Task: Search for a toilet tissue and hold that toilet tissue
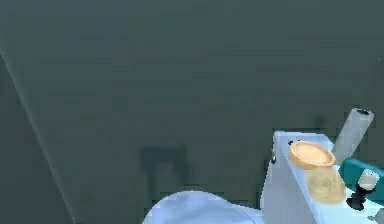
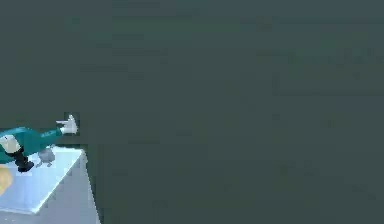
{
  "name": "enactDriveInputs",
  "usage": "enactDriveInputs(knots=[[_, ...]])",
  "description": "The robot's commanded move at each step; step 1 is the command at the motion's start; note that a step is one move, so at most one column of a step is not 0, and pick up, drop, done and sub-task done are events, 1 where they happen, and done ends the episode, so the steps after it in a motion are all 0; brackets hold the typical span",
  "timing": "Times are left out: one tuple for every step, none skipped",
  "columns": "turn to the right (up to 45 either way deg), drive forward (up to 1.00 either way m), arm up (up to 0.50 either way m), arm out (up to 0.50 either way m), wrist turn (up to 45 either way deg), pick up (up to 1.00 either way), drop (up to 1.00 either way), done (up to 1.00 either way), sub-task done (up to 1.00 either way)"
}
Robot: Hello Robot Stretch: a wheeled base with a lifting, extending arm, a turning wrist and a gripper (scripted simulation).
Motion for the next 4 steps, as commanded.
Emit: enactDriveInputs(knots=[[-45.0, 0.00, 0.00, 0.00, 0.0, 0.00, 0.00, 0.00, 0.00], [-15.0, 0.00, 0.00, 0.00, 0.0, 0.00, 0.00, 0.00, 0.00], [27.0, 0.00, 0.00, 0.00, 0.0, 0.00, 0.00, 0.00, 0.00], [0.0, 0.15, 0.00, 0.00, 0.0, 0.00, 0.00, 0.00, 0.00]])
